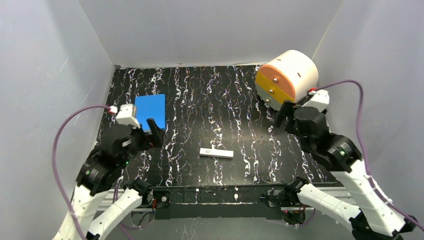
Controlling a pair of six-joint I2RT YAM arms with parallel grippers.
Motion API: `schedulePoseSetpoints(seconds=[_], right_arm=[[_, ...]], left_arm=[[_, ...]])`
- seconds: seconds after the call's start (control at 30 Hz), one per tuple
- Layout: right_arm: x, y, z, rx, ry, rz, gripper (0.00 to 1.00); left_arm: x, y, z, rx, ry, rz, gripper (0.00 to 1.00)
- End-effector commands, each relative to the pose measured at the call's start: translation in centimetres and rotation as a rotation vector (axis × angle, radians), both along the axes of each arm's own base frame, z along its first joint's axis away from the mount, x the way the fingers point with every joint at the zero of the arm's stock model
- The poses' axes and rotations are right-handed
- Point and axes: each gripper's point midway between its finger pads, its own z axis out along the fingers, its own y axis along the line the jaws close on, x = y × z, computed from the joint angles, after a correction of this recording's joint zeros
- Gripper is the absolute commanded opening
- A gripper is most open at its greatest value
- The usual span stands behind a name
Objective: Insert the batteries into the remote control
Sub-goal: Reset both arms
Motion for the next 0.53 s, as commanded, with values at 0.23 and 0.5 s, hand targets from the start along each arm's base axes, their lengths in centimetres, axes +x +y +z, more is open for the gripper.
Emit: schedulePoseSetpoints(seconds=[0.23,0.5], right_arm=[[-3.2,-6.5,7.6,-0.020,-0.195,-0.121,0.99],[-3.4,-6.4,7.1,0.001,-0.195,-0.121,0.99]], left_arm=[[-4.0,4.5,7.4,0.048,-0.228,0.022,0.99],[-4.3,5.3,6.9,0.031,-0.251,0.067,0.99]])
